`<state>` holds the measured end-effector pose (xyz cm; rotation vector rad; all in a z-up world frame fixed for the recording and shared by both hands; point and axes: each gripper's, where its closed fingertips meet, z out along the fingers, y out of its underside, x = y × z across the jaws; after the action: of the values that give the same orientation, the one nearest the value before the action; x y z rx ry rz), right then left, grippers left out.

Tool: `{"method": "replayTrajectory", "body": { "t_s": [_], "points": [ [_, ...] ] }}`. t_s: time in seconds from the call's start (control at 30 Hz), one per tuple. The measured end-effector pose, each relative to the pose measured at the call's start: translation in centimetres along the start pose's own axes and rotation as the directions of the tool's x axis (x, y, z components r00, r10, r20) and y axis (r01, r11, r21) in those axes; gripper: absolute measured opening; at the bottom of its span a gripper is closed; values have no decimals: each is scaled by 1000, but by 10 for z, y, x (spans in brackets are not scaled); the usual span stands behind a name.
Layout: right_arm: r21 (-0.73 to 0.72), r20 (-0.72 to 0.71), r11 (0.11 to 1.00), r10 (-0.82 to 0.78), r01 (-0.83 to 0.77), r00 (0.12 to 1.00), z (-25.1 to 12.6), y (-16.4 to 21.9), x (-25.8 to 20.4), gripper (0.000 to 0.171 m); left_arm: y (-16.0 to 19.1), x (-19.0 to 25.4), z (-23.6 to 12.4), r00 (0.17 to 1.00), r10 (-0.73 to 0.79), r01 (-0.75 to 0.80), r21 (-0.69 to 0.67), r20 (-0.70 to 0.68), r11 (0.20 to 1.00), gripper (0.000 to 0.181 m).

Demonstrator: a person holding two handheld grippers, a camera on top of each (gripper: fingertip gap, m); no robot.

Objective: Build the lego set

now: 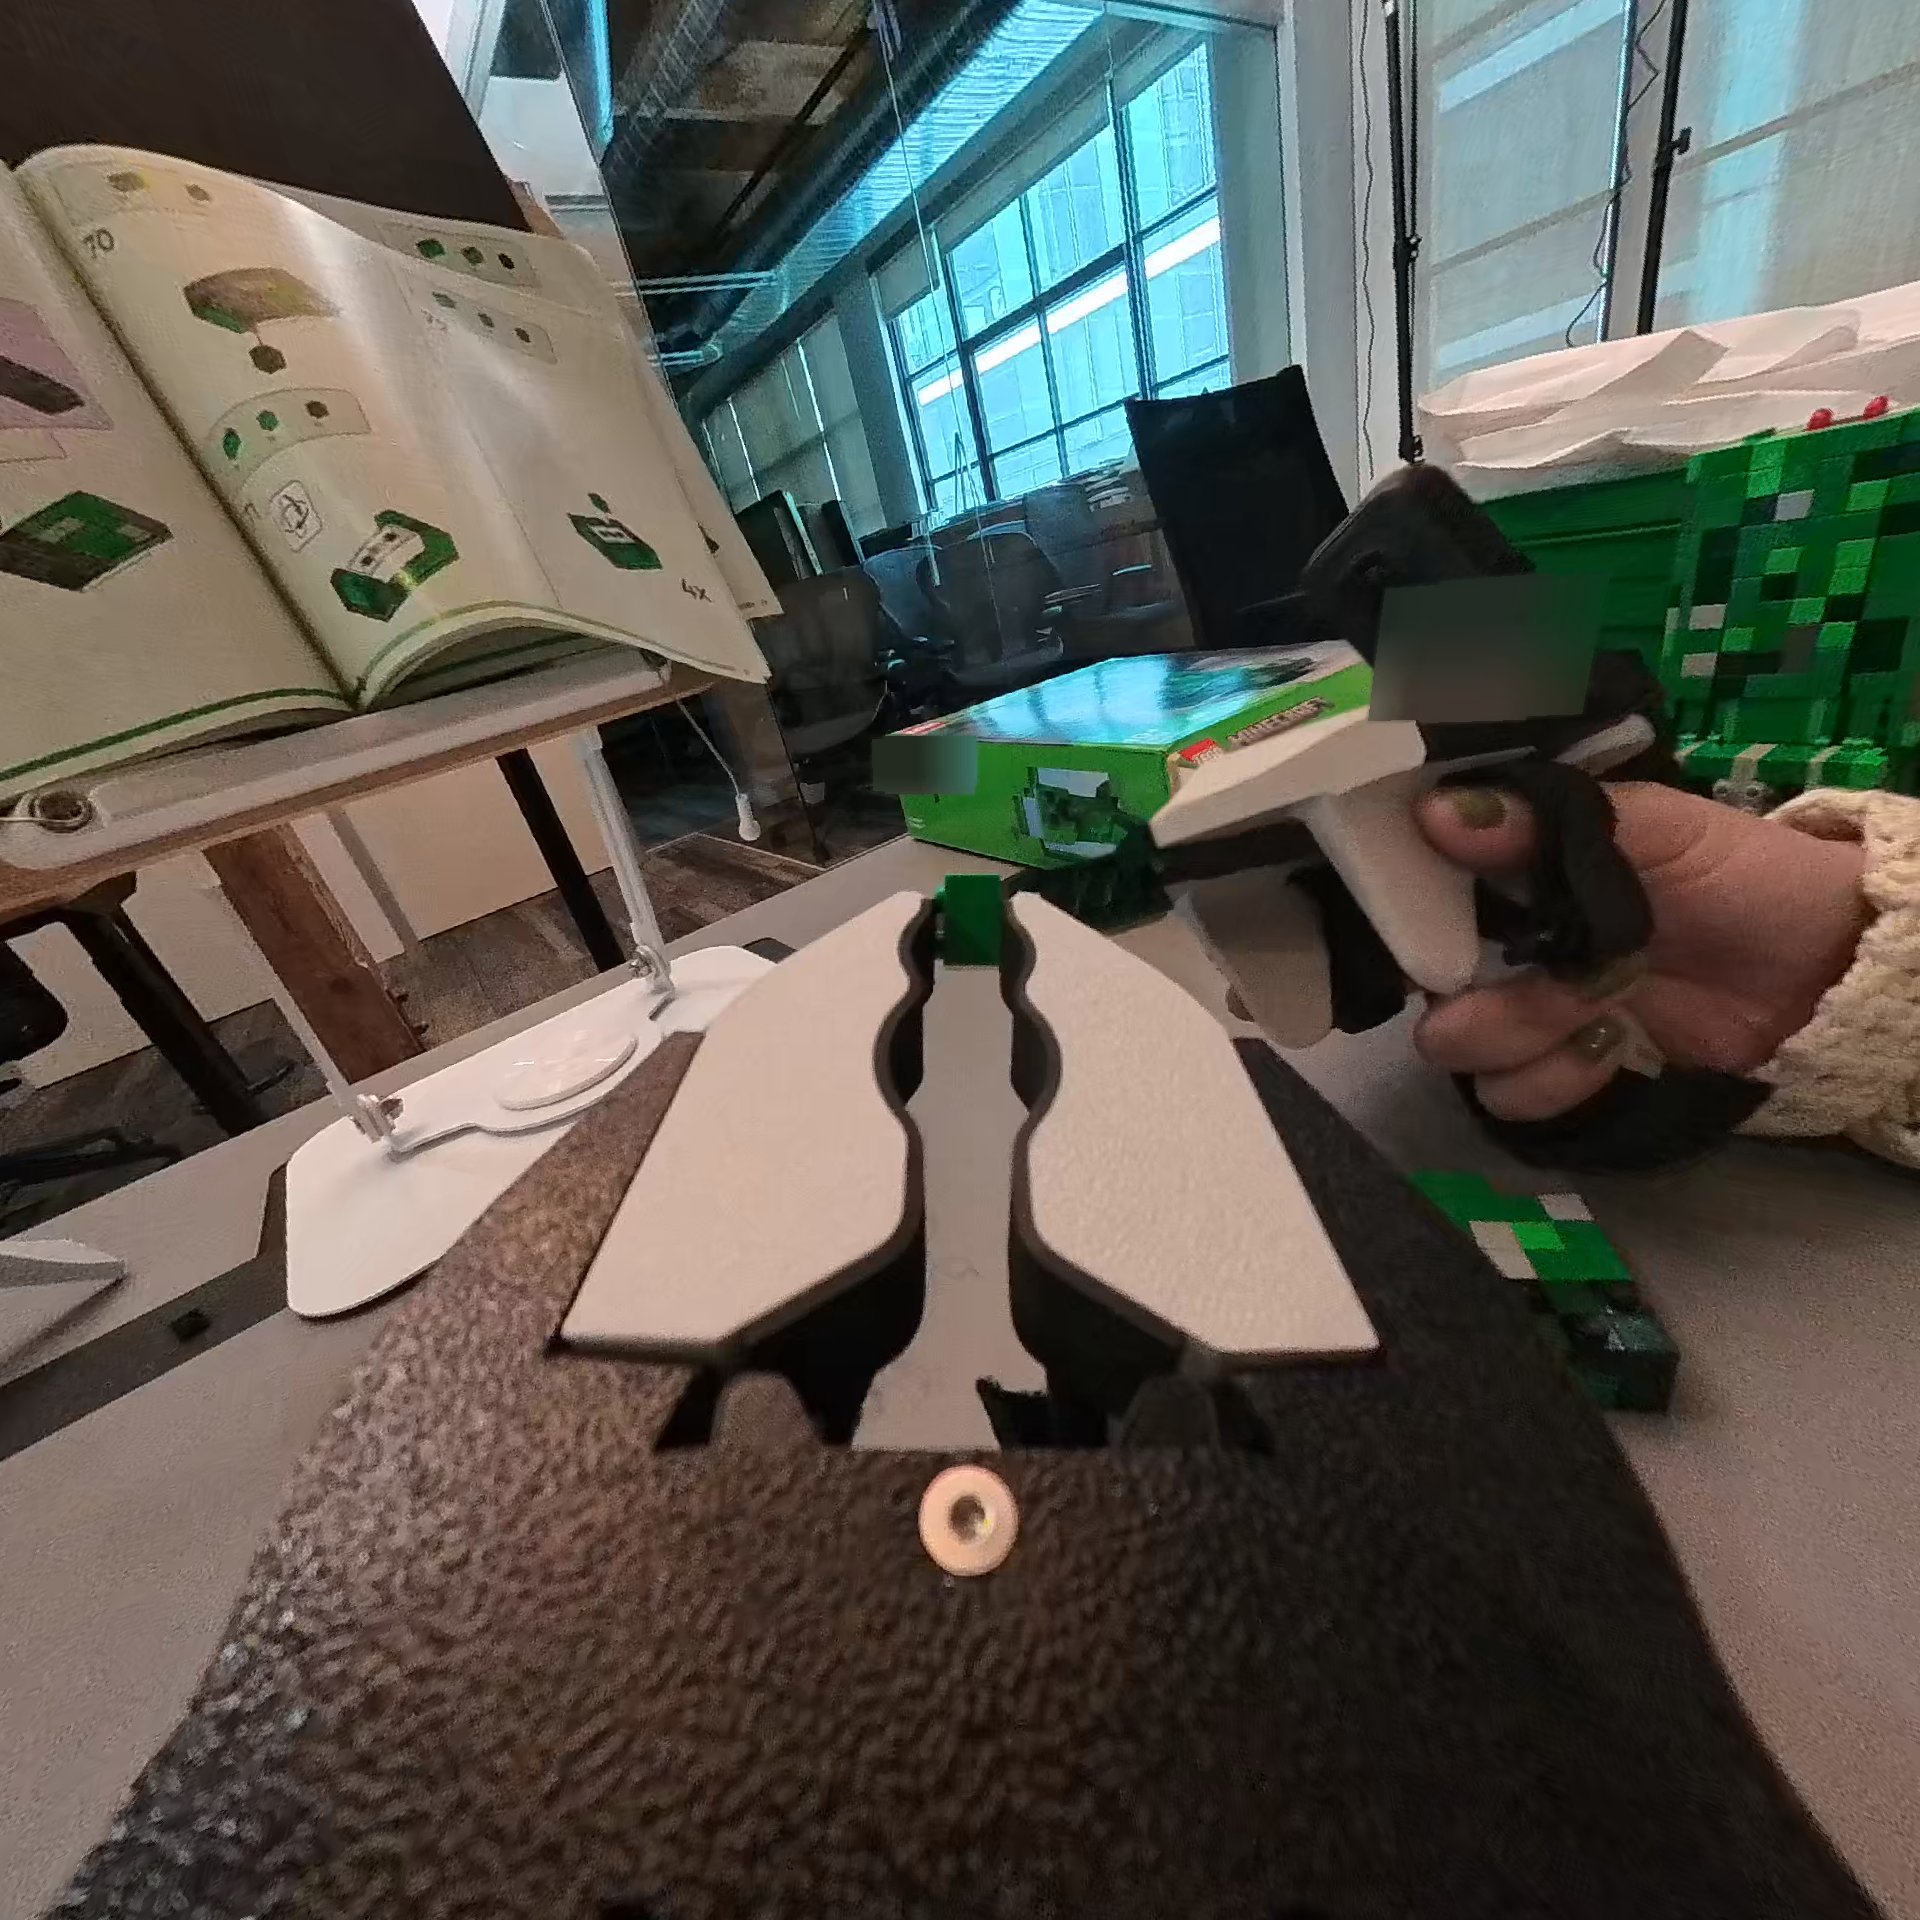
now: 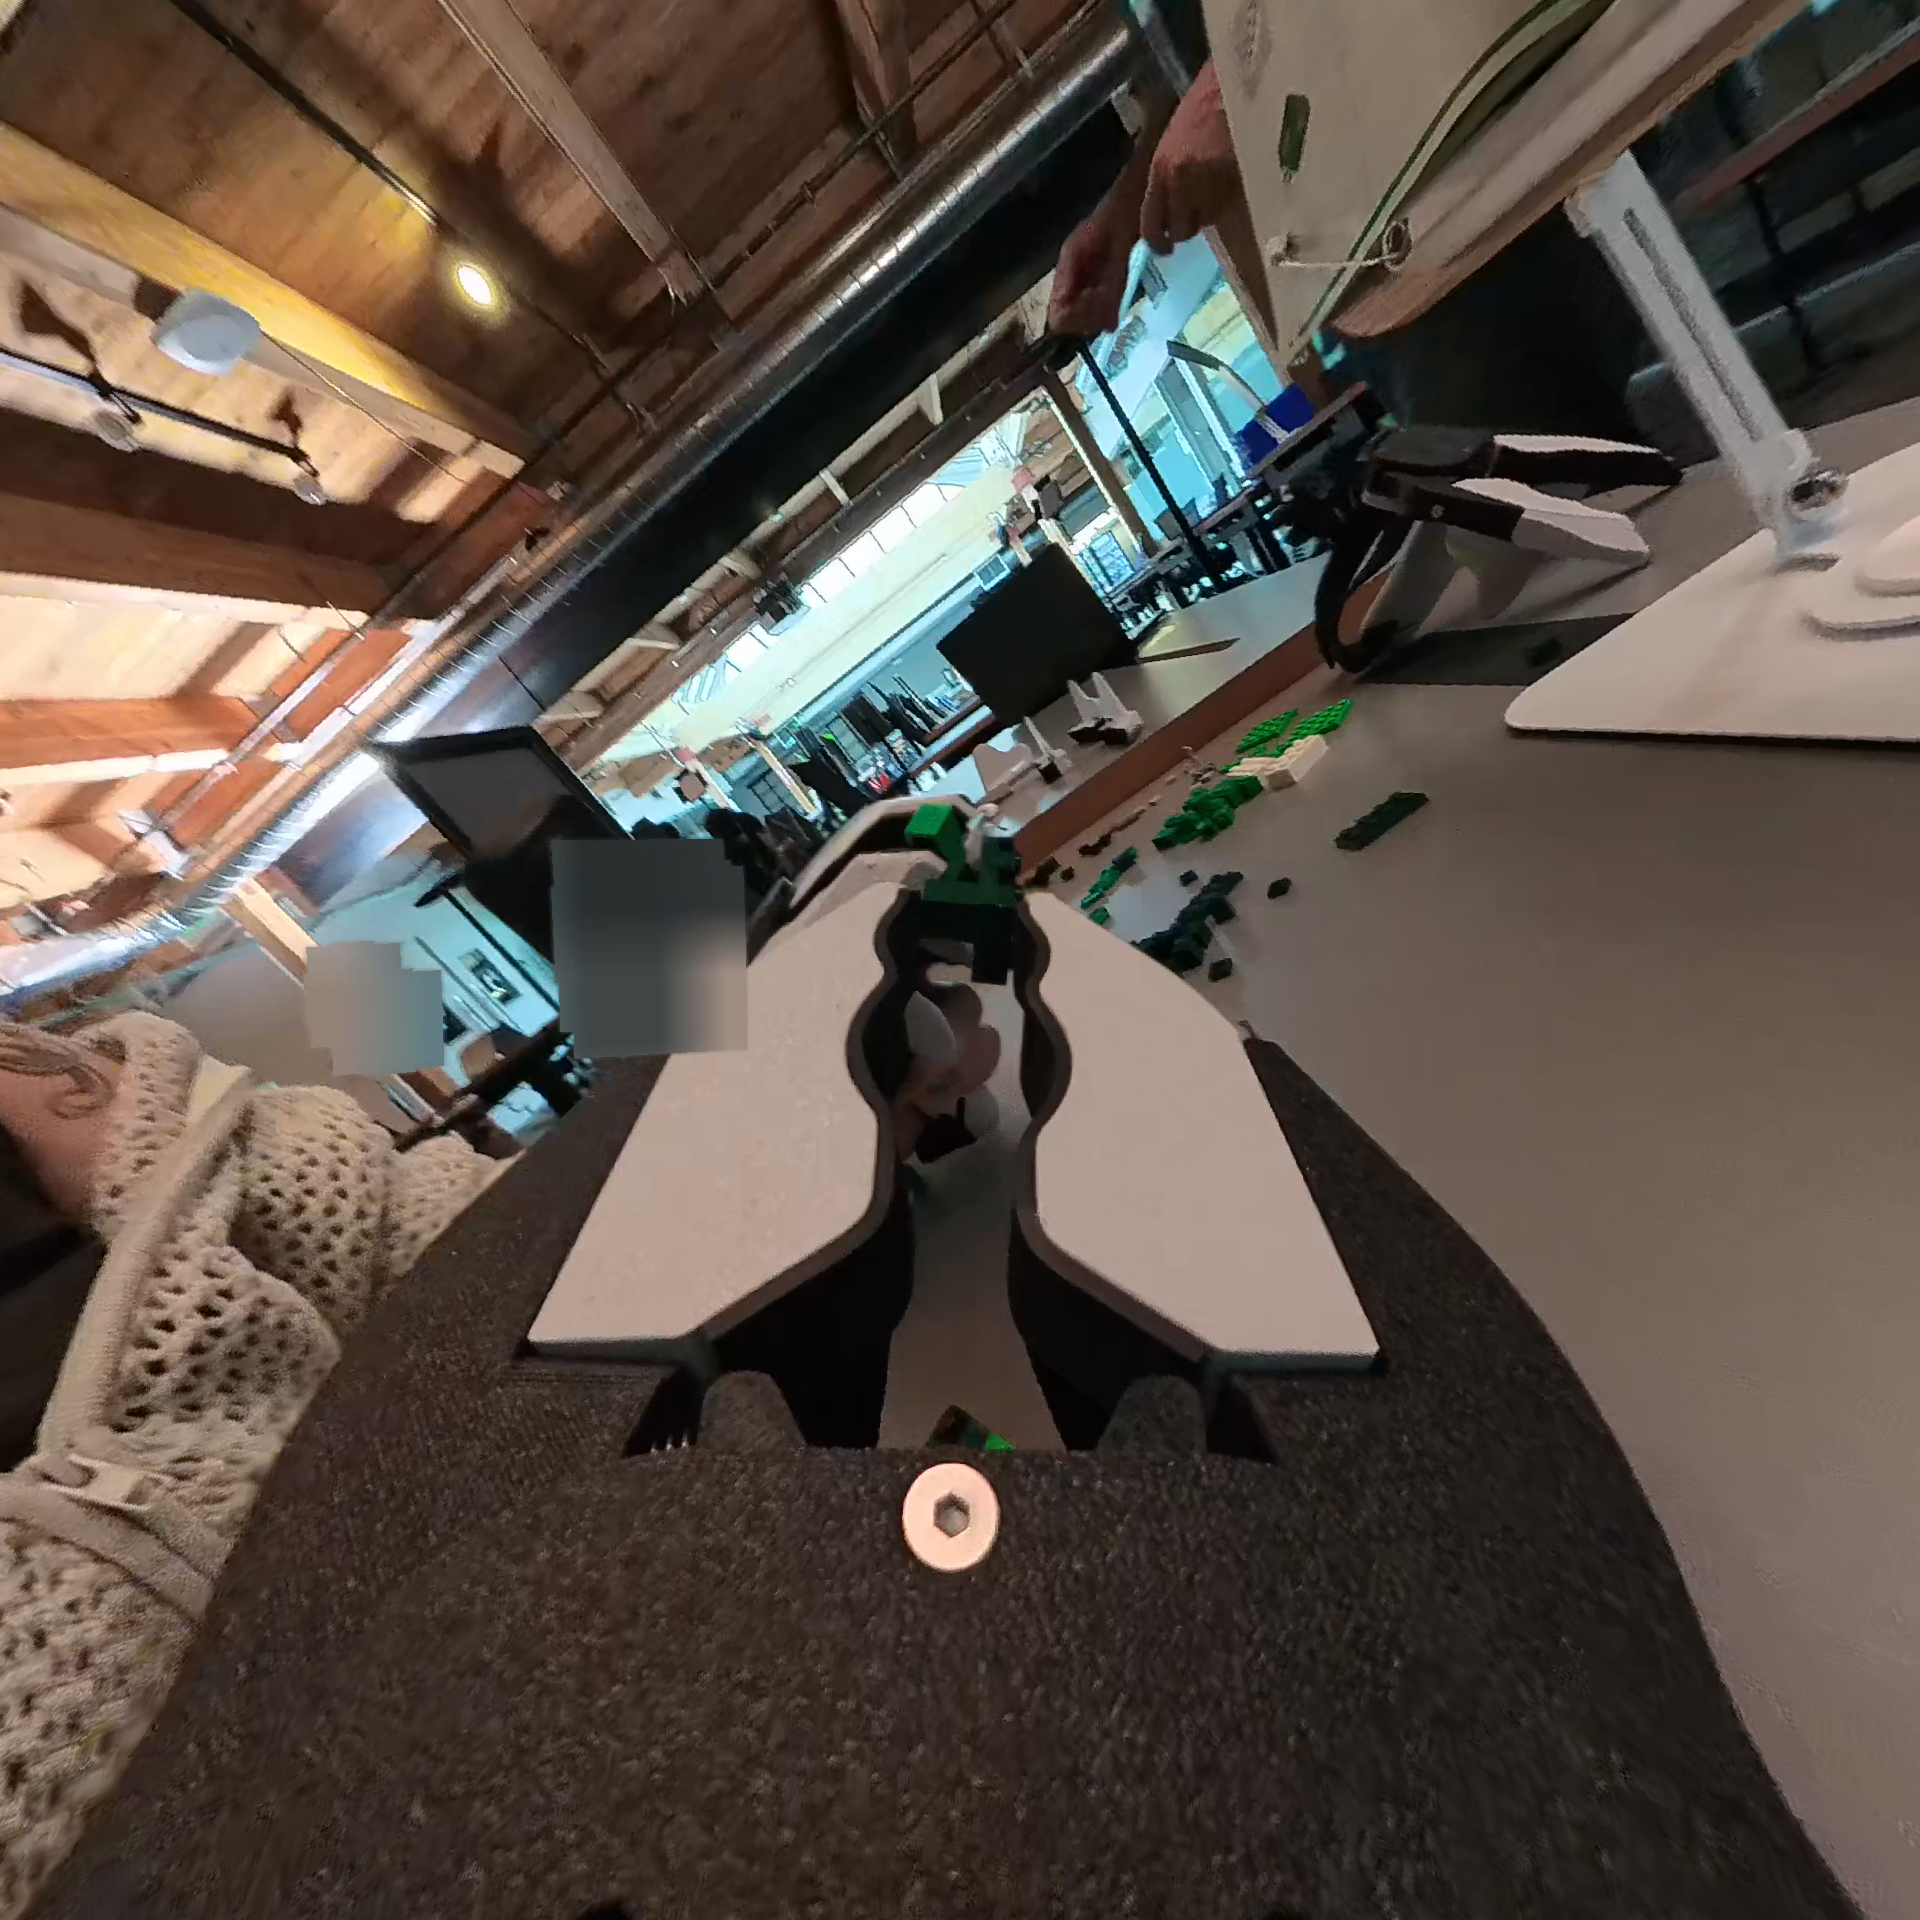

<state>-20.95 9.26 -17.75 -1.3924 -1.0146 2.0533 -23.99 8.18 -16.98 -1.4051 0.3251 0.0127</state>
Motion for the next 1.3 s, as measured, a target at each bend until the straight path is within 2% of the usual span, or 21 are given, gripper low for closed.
{"method": "replayTrajectory", "body": {
  "t_s": [0.33,0.6,1.3],
  "points": [
    [-1,-27,999,-50,50,998,0,1,0,16,0,-1,0,1000,4,-4,-2,10,1000,12],
    [-59,-65,990,-131,127,989,4,7,1,16,1,0,0,1000,15,-15,-5,7,1000,12],
    [-83,-85,988,-140,133,986,6,10,3,16,2,-3,0,1000,6,-5,-12,20,1000,12]
  ]
}}
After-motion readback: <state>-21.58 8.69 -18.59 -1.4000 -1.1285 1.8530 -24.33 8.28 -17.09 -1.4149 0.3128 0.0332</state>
